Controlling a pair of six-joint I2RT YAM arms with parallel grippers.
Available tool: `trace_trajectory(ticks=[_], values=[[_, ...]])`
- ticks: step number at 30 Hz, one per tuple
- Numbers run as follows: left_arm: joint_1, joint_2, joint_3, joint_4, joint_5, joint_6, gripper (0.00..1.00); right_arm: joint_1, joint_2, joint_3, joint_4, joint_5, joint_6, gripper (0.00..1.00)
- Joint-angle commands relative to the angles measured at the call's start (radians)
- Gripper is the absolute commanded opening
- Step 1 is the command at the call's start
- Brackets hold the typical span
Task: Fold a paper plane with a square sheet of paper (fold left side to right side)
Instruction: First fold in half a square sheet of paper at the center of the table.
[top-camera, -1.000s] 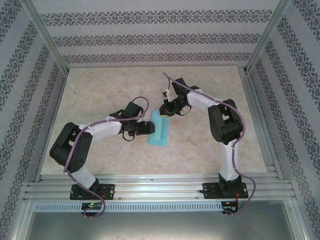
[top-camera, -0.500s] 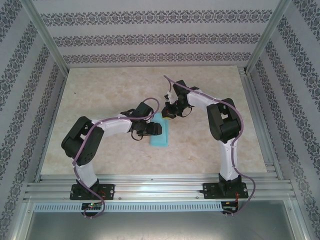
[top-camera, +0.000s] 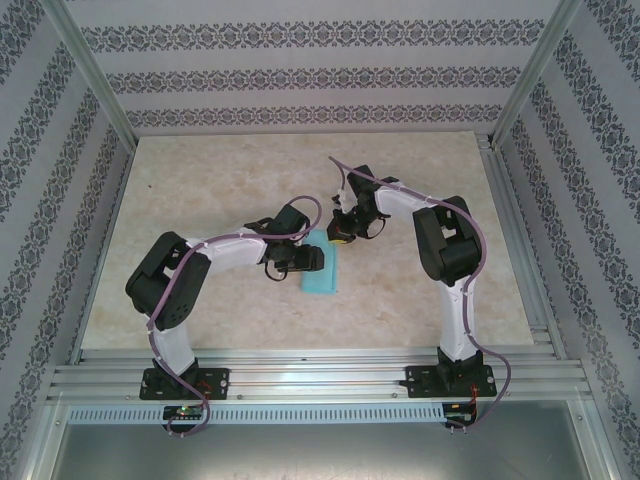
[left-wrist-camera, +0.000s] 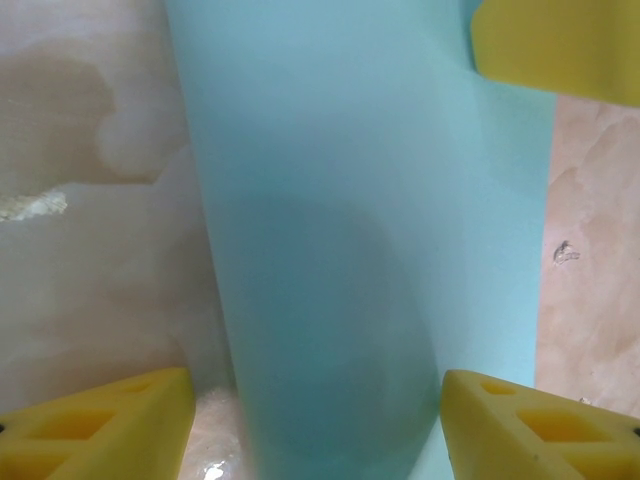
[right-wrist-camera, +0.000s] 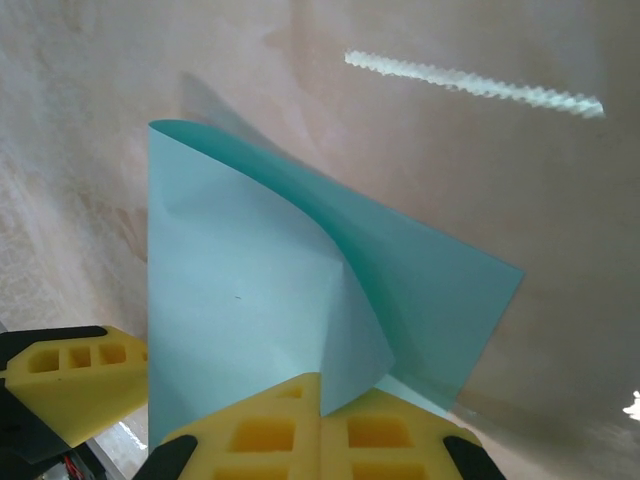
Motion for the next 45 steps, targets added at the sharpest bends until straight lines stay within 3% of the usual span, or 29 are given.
trace_trajectory(ticks=[1,7,13,22,30,45], values=[[-0.028,0.021,0.018,-0.009,-0.001,-0.008,0.68,-0.016,-0.007,-0.012,-0.005,0.021,-0.012,0.0],[-0.021,-0.048,0.023,-0.027,-0.02,-0.018,0.76,-0.022,-0.004,-0.008,-0.017,0.021,-0.023,0.0],[-0.006,-0.08,0.025,-0.027,-0.012,-0.038,0.77,-0.022,0.001,-0.007,-0.017,0.01,-0.025,0.0],[-0.003,-0.025,0.013,-0.023,-0.008,-0.034,0.62,-0.017,0.004,-0.011,-0.019,0.004,-0.024,0.02],[-0.002,0.003,-0.002,-0.018,-0.008,-0.028,0.54,-0.012,0.018,-0.003,-0.023,0.003,-0.025,0.03],[-0.007,0.044,-0.01,-0.012,-0.009,-0.026,0.5,-0.007,0.049,0.017,-0.033,0.003,-0.024,0.07]])
